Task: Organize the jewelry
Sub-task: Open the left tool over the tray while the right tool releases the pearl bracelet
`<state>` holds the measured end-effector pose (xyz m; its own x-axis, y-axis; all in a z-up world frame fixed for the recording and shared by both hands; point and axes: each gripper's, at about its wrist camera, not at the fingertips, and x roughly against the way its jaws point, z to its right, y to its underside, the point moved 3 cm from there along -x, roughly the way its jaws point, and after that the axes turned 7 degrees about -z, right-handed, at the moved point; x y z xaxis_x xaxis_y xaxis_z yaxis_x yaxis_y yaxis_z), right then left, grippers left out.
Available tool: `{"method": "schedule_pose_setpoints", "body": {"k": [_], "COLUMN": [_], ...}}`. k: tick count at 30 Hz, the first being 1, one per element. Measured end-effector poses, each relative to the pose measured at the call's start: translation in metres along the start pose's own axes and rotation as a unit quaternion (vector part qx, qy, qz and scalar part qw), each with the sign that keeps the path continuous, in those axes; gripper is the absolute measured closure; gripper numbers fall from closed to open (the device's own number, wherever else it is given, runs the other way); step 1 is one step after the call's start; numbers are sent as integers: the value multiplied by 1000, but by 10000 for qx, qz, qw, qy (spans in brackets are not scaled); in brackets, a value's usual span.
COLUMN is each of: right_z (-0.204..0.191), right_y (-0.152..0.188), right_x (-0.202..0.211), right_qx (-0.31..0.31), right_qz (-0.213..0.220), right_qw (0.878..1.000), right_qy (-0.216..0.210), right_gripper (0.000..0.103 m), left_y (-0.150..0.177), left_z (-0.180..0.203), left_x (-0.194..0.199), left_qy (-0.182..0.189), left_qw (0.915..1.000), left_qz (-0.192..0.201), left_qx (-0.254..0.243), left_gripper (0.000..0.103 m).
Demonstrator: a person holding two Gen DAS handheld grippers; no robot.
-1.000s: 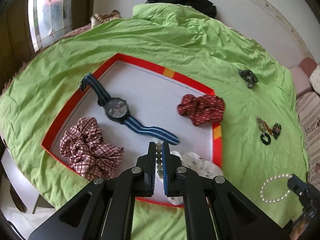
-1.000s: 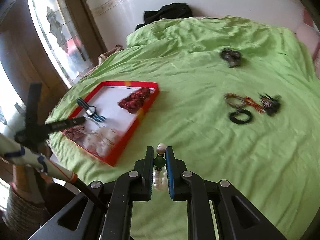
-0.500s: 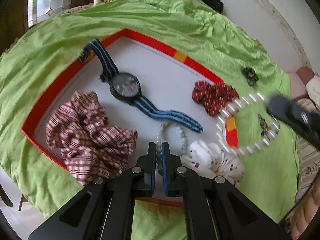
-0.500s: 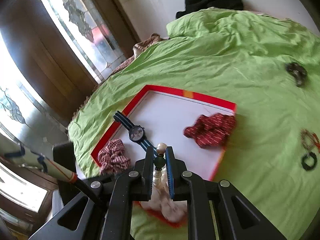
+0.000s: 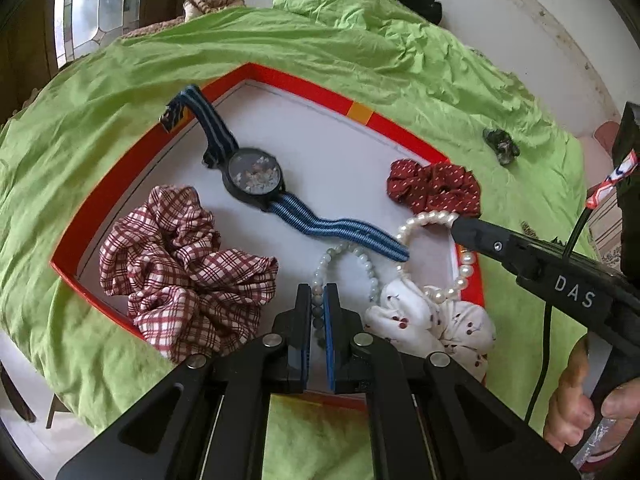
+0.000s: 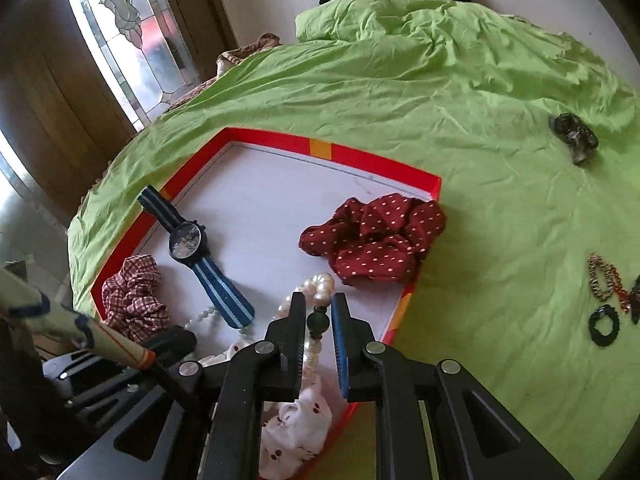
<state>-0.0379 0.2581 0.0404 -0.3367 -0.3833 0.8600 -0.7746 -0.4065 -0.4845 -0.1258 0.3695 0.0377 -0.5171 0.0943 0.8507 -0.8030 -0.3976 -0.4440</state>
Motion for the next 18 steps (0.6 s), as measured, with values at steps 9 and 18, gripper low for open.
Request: {"method": "schedule_pose_setpoints", "body": {"k": [9, 18], "right_z": [5, 60], "right_y": [15, 62], "right_x": [41, 68], "right_qx": [83, -406], "right_qz": [404, 378], "right_qw": [9989, 9976], "right_qy": [209, 407], "right_gripper": [63, 62], "left_y": [0, 4], "left_z": [7, 8], "left_x": [19, 23], "left_qy": [173, 63], "left_qw": [9987, 9982], "left_qz": [463, 602], "left_qx": [-78, 6], "left_gripper": [76, 67]}}
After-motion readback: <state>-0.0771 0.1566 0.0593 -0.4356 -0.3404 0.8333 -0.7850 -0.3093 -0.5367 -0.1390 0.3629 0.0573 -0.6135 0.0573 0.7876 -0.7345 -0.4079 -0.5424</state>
